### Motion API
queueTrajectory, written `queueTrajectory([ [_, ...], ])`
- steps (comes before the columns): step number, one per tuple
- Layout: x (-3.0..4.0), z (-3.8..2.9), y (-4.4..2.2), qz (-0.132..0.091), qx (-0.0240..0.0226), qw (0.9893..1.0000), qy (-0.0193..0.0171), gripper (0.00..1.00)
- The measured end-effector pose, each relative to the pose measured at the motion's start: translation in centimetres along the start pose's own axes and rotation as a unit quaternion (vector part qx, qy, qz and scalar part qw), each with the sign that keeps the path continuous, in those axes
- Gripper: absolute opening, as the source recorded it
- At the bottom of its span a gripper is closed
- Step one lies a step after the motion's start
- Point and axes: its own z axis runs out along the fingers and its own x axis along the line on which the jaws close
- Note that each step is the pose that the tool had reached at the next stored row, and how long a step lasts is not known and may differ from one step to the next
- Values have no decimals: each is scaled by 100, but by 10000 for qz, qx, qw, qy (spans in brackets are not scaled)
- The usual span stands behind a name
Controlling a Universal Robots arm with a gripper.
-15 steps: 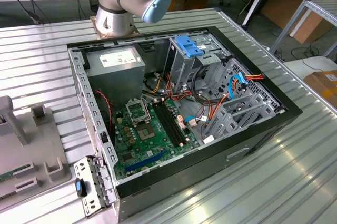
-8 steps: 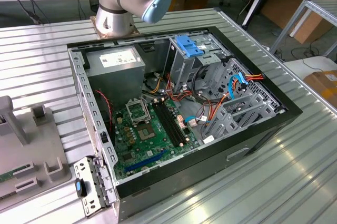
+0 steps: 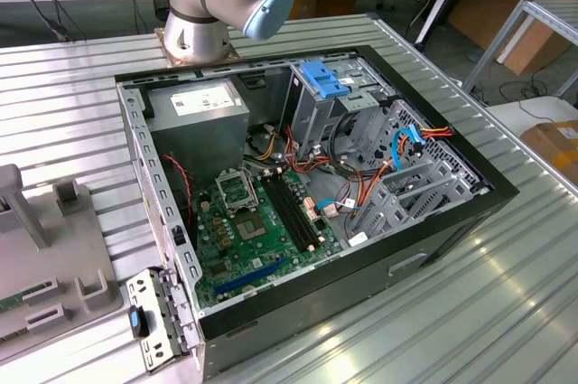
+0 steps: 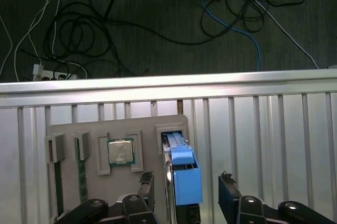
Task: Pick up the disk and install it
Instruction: 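Pick up the disk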
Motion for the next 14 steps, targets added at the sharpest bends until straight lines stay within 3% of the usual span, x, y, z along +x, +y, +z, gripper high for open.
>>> queueTrajectory([
  [14, 2, 37, -1, -13, -1, 10000, 0, 60],
])
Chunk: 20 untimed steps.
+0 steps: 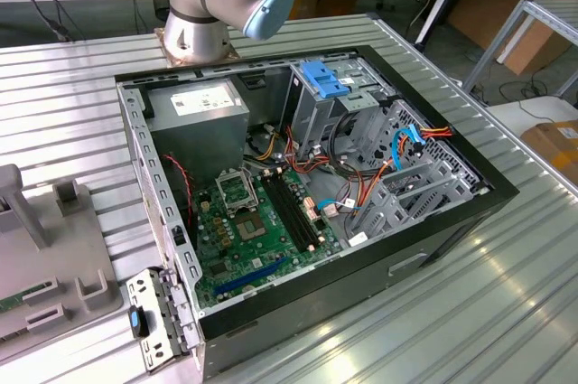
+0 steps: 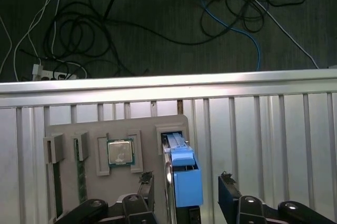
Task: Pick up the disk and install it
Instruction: 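Pick up the disk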
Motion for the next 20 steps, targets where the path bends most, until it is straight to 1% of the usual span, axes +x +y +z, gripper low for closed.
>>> queueTrajectory([
  [5, 3, 51, -1, -76, -3, 10000, 2, 60],
  [6, 5, 89, -2, -92, -2, 10000, 2, 60],
  [7, 5, 99, -2, -105, -2, 9999, 2, 60],
  [11, 3, 115, -2, -274, -10, 9996, 6, 60],
  [14, 4, 145, -3, -286, -10, 9996, 6, 60],
  [15, 6, 170, -4, -288, -10, 9996, 6, 60],
  [20, 5, 181, -5, -288, -10, 9996, 6, 60],
])
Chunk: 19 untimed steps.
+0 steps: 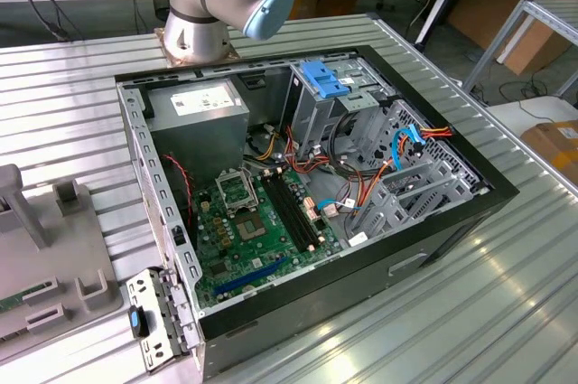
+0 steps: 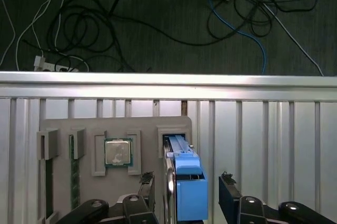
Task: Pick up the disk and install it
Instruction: 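Pick up the disk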
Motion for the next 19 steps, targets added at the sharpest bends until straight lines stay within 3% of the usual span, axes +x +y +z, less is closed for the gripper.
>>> queueTrajectory([
  [19, 2, 37, -1, 0, -2, 10000, 0, 60],
])
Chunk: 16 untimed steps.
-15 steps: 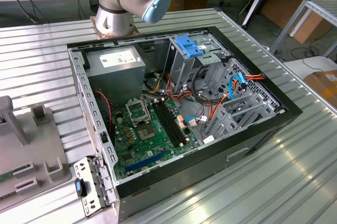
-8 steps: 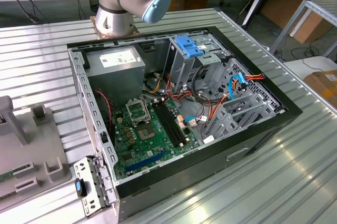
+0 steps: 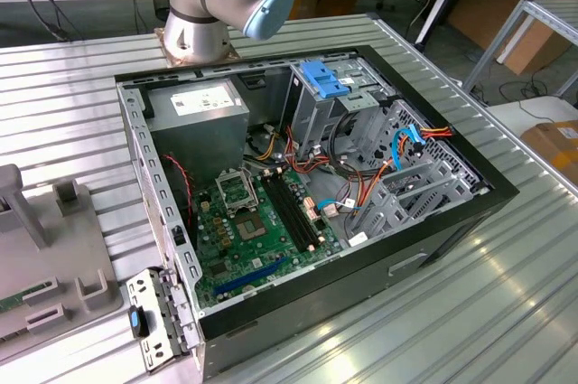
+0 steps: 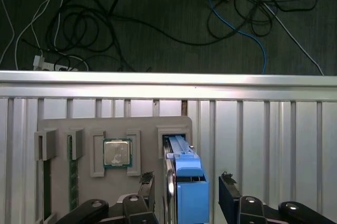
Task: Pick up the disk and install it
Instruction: 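Pick up the disk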
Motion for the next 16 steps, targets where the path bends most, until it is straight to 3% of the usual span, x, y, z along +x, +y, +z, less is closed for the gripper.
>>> queueTrajectory([
  [10, 1, 16, -10, -1, 1, 10000, 0, 60],
  [12, 1, 16, -11, -179, -7, 9998, 3, 60],
  [16, -15, 16, -12, -180, -8, 9998, 4, 60],
])
